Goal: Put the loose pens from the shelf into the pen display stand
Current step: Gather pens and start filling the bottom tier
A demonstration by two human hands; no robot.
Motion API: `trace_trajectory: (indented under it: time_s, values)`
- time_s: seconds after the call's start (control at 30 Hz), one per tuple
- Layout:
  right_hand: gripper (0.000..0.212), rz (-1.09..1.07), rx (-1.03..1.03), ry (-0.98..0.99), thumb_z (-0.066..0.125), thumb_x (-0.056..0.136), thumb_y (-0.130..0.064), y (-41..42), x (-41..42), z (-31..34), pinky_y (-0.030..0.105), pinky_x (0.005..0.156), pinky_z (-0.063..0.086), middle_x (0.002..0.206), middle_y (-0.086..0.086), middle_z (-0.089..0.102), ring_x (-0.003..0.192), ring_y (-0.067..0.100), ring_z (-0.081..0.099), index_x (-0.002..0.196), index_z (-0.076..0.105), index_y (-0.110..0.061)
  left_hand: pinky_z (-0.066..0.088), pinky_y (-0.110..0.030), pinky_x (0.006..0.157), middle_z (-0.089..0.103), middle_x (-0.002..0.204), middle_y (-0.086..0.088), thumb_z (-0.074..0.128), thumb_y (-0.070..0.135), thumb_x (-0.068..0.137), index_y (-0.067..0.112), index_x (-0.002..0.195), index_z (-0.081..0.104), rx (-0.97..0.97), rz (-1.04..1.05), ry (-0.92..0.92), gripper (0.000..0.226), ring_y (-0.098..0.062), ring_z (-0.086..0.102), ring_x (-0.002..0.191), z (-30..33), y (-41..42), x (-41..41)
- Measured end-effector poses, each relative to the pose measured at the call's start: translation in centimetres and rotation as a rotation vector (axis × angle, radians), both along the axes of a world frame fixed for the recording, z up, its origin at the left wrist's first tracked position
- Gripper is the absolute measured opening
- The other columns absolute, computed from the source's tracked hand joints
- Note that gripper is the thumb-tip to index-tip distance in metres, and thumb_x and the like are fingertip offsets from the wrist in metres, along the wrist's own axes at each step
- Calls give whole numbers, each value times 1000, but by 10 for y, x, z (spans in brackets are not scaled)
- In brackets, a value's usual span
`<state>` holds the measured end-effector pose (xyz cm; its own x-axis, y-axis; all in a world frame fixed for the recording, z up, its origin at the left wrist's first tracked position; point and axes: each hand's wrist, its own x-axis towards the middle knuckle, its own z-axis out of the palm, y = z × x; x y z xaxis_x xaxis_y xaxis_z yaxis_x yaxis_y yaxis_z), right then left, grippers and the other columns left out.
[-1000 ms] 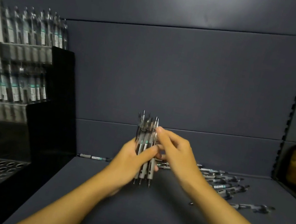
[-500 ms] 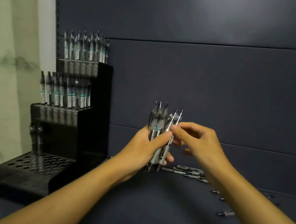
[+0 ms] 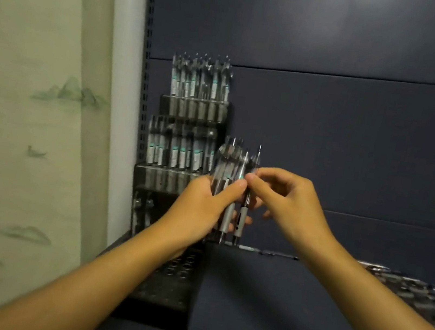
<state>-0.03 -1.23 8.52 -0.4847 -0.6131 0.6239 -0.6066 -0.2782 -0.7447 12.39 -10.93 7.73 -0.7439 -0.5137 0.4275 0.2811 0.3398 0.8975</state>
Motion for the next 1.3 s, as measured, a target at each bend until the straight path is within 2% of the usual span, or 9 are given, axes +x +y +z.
trace_trajectory:
  time_s: [0.1, 0.17, 0.27, 0.37, 0.5, 0.63, 0.93, 1.1, 1.3]
  values:
    - [5, -5, -6, 8, 67, 92, -31, -28, 33, -2, 25, 58, 54, 83, 4, 75, 74, 12, 73, 92, 71, -28, 62, -34, 74, 78, 97, -4, 53, 30, 99, 10, 112, 66, 32, 14, 2, 27, -23, 76, 85, -1, -31, 38]
    - [4, -8, -13, -9, 65, 93, -30, -43, 54, -3, 28, 60, 57, 85, 2, 76, 75, 12, 74, 91, 69, -30, 62, -35, 76, 77, 103, -4, 53, 29, 98, 12, 117, 65, 48, 26, 39, 28, -23, 75, 88, -6, -48, 57]
    - [4, -40, -54, -65, 62, 96, -28, -58, 75, -1, 29, 59, 58, 84, -1, 75, 71, 13, 74, 94, 66, -28, 62, -35, 76, 75, 108, -1, 52, 30, 99, 14, 123, 61, 90, 48, 84, 30, -23, 75, 89, -15, -71, 78]
    - [7, -92, -70, -50, 62, 96, -28, -66, 84, 5, 28, 59, 59, 86, 2, 75, 69, 17, 74, 100, 65, -23, 62, -31, 69, 76, 103, 0, 52, 31, 98, 12, 120, 61, 153, 85, 109, 30, -22, 75, 84, -19, -91, 98]
    - [4, -104, 25, -27, 64, 96, -25, -78, 91, -4, 33, 68, 63, 86, 5, 74, 69, 19, 74, 95, 66, -21, 58, -24, 57, 77, 94, -3, 57, 31, 95, 12, 106, 65, 253, 144, 133, 24, -18, 74, 72, -28, -110, 117]
    - [11, -148, 126, 49, 62, 97, -25, -91, 91, -26, 34, 69, 63, 85, 2, 75, 67, 12, 73, 96, 68, -15, 55, -22, 54, 77, 92, -3, 58, 34, 93, 9, 108, 65, 325, 131, 116, 29, -17, 73, 71, -40, -118, 125]
    - [9, -181, 170, 87, 65, 95, -28, -95, 90, -49, 32, 71, 62, 83, -3, 74, 68, 8, 72, 99, 68, -20, 56, -21, 58, 76, 90, 0, 59, 38, 87, 12, 110, 66, 308, 84, 90, 35, -16, 71, 73, -52, -116, 124]
    - [13, -191, 226, 89, 71, 90, -30, -99, 92, -58, 31, 69, 62, 83, -3, 73, 65, 9, 72, 97, 69, -20, 58, -28, 67, 75, 95, -2, 62, 41, 79, 13, 108, 67, 263, 43, 78, 41, -20, 72, 77, -57, -113, 121]
    - [22, -283, 325, 204, 75, 85, -39, -99, 91, -57, 31, 67, 61, 71, -2, 71, 58, 4, 70, 84, 63, -21, 60, -28, 68, 71, 80, 0, 64, 38, 79, 9, 106, 68, 260, 14, 86, 40, -18, 71, 74, -56, -111, 120]
